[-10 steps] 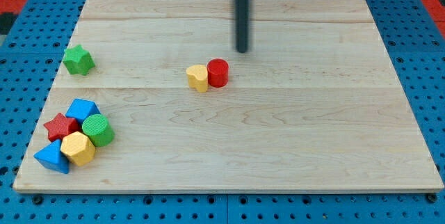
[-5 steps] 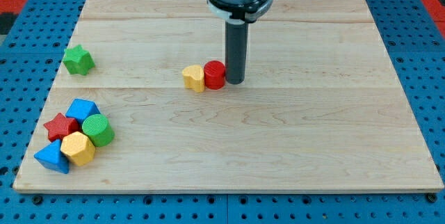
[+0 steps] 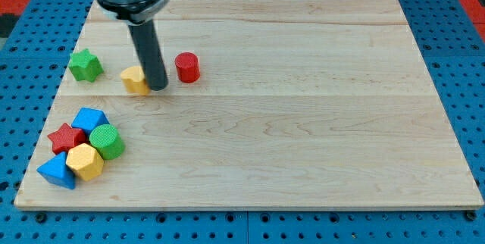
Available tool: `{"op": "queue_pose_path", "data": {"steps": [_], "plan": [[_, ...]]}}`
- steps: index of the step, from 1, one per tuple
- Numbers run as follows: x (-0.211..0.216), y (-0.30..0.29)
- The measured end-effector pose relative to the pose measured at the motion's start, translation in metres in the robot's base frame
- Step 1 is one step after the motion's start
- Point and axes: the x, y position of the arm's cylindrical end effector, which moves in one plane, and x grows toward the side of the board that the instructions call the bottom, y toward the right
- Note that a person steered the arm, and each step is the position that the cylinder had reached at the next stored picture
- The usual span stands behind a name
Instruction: Push the yellow heart into the green star
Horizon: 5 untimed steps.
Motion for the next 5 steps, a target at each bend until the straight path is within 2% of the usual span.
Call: {"op": "queue_pose_path", "data": {"steps": [2, 3, 4, 5], "plan": [[0.000, -0.053], [0.007, -0.060], [0.040, 0.004], [0.028, 0.094]]}}
